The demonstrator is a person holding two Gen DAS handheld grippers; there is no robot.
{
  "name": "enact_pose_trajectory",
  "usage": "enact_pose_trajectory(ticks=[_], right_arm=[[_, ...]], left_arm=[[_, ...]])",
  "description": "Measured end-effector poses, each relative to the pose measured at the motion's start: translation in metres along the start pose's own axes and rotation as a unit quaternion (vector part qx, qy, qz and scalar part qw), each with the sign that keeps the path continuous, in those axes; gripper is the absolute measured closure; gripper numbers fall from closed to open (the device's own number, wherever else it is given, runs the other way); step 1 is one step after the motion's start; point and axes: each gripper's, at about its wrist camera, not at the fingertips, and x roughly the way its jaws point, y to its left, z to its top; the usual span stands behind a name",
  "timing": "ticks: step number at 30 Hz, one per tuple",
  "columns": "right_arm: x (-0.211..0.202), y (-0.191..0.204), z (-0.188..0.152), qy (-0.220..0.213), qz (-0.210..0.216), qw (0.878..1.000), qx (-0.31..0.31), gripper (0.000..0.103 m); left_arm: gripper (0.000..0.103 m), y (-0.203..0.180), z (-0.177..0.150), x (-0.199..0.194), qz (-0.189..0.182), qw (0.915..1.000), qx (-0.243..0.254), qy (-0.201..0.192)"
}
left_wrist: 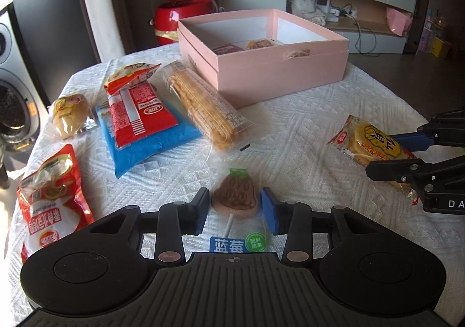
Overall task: Organize snacks
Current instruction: 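Carry the rice-cracker packet into the pink box with right tool and release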
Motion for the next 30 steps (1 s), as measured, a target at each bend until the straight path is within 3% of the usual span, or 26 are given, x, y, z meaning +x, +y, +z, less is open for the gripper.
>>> enact_pose_trajectory(ticks=[10, 14, 23, 30], right_arm=[[0.009, -0.009, -0.006, 0.005, -0.014, 1.000, 0.012, 0.061], [0.007, -0.007, -0.004, 0.004, -0.008, 1.000, 0.013, 0.065], [-0.012, -0.010, 0.005, -0.026, -0.006, 0.999, 0.019, 0.067], [-0.019, -0.020, 0.010, -0.040, -0.017, 0.999, 0.033, 0.067]], left_arm=[[0.059, -0.014, -0.011, -0.011, -0.041, 0.9991, -0.001, 0.002], [0.059, -0.028, -0.015, -0.015, -0.020, 0.9998, 0.002, 0.003], [0.058, -0.030, -0.014, -0.015, -0.015, 0.9997, -0.007, 0.016], [0.061, -0.025, -0.022, -0.018, -0.023, 0.9994, -0.023, -0.011]])
